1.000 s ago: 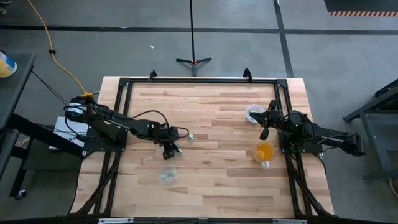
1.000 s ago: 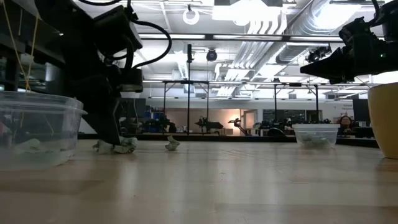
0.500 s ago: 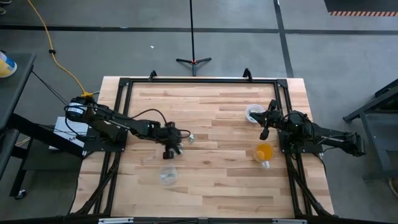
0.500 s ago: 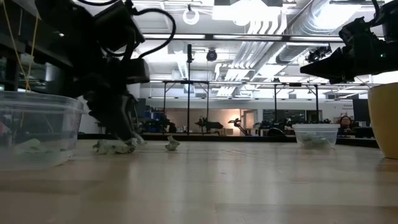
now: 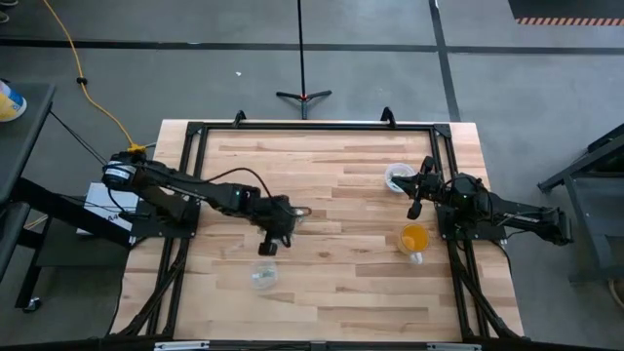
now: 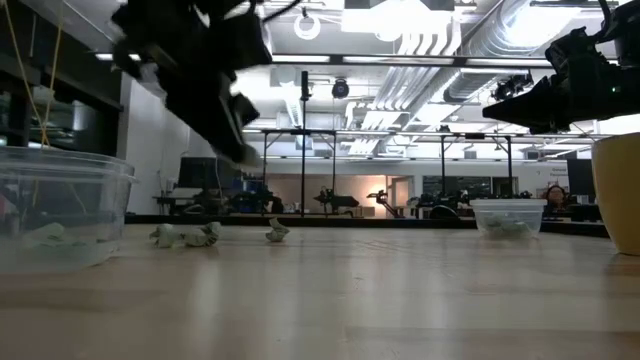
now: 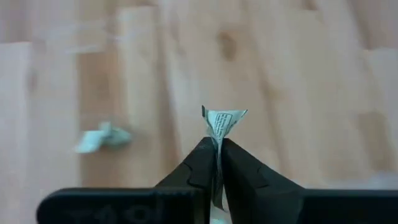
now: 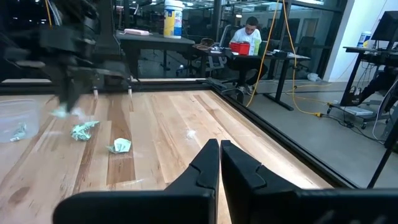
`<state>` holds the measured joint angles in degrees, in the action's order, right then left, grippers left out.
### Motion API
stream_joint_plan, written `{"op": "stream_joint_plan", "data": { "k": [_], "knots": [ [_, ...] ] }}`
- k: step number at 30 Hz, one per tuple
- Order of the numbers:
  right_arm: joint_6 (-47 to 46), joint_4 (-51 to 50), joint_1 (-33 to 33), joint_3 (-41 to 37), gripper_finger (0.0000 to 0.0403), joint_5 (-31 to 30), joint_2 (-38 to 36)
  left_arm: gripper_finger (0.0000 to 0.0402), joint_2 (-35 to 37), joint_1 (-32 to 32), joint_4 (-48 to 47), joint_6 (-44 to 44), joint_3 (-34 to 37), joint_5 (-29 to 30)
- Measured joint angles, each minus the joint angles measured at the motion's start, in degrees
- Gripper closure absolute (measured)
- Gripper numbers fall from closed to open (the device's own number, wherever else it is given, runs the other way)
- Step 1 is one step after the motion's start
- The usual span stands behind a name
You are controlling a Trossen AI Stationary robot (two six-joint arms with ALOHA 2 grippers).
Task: Pick and place Stevia / Truvia into bins
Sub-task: Put the stevia packet into the square container, then put the bottom left stevia packet into the square container
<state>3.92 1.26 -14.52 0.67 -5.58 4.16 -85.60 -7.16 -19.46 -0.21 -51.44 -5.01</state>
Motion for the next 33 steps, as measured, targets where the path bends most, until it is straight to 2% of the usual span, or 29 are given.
{"op": "stream_joint_plan", "data": {
  "k": [4,10,15,19,23,26,28,33],
  "knots": [
    [0.01,0.0,0.02,0.0,0.0395,0.0,0.0,0.0373,0.0,-4.23,-9.93,-3.0,-5.59,-1.87],
    [0.87,0.0,0.0,0.0,0.0395,0.0,0.0,0.0374,0.04,-12.03,-17.69,-16.29,-9.99,-2.17],
    [2.3,0.0,0.02,0.0,0.0395,0.0,0.0,0.0338,-0.36,-18.44,-18.58,-23.36,-7.89,-1.25],
    [2.49,0.0,0.0,0.0,0.0395,0.0,0.0,0.0318,-0.55,-20.9,-17.54,-29.07,-5.93,4.96],
    [2.54,0.0,0.02,0.0,0.0395,0.0,0.0,0.0305,-0.55,-20.96,-18.38,-30.47,-5.12,8.25],
    [2.54,0.0,0.0,0.0,0.0395,-0.02,0.09,0.0297,-0.52,-20.81,-20.63,-27.08,-5.14,17.46],
    [2.54,0.02,0.02,0.0,0.0396,0.0,0.09,0.029,-0.52,-19.28,-22.27,-28.05,-5.14,22.29],
    [2.23,0.0,0.0,0.0,0.0396,0.0,0.33,0.0264,-0.52,-9.58,-25.88,-27.65,-5.1,19.3]
  ]
}}
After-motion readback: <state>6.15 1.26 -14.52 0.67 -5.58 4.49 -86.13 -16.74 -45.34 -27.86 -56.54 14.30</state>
